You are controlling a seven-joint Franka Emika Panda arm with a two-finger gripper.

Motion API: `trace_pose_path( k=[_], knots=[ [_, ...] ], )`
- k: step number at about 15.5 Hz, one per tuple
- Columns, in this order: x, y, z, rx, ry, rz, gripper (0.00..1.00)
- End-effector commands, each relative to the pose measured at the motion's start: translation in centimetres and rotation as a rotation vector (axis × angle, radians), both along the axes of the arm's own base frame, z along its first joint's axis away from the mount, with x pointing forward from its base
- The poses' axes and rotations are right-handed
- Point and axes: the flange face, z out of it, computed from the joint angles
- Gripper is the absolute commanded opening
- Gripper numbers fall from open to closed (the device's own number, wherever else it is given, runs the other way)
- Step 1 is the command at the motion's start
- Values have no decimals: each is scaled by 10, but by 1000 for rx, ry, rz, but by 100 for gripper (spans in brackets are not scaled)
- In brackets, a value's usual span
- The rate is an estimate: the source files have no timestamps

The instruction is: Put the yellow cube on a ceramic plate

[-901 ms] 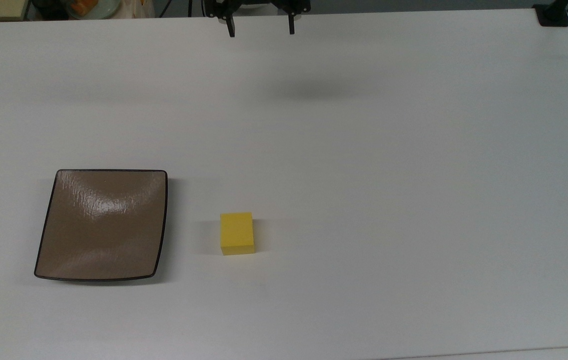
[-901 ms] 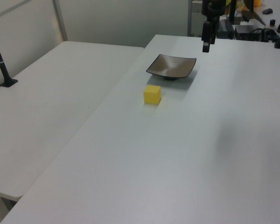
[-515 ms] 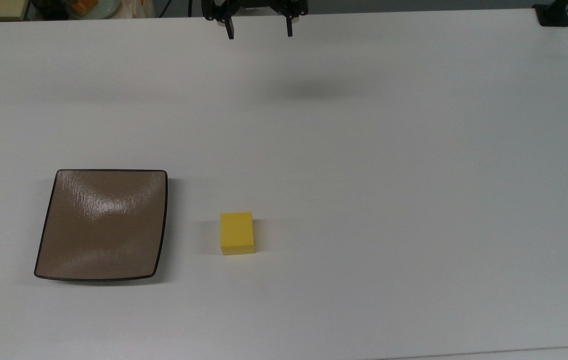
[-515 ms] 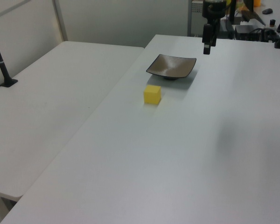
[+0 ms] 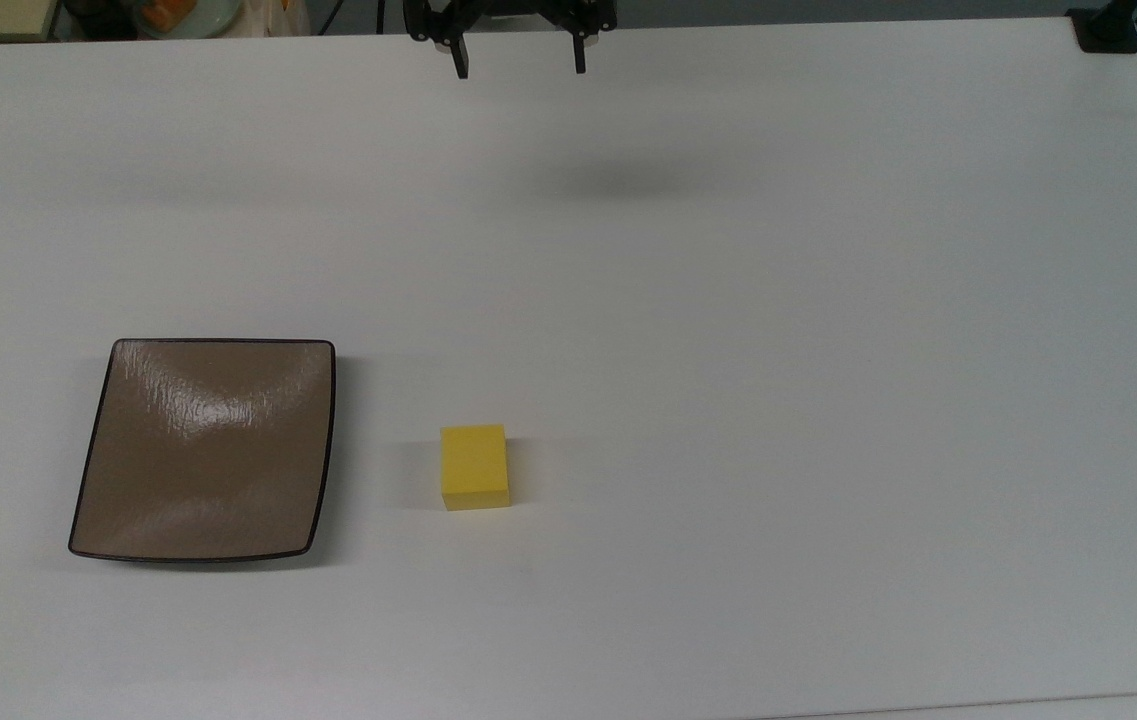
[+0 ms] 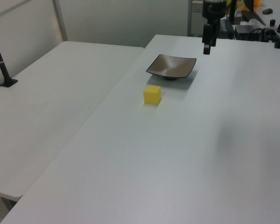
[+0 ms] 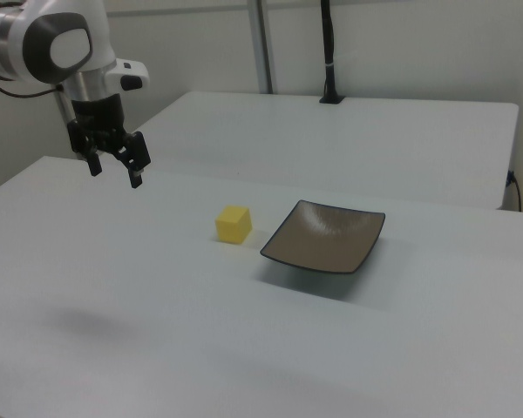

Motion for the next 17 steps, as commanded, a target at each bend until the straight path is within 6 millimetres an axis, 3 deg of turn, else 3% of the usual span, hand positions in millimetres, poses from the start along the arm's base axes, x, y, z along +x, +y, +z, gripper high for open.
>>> trace_pose_path(
  k=[1, 8, 12, 17],
  knots=[
    [6, 1, 4, 23, -25, -15, 100],
    [54, -2, 18, 19, -54, -35, 100],
    [90, -1, -14, -11, 48, -37, 100],
    [129, 10, -31, -27, 61, -27, 100]
  ],
)
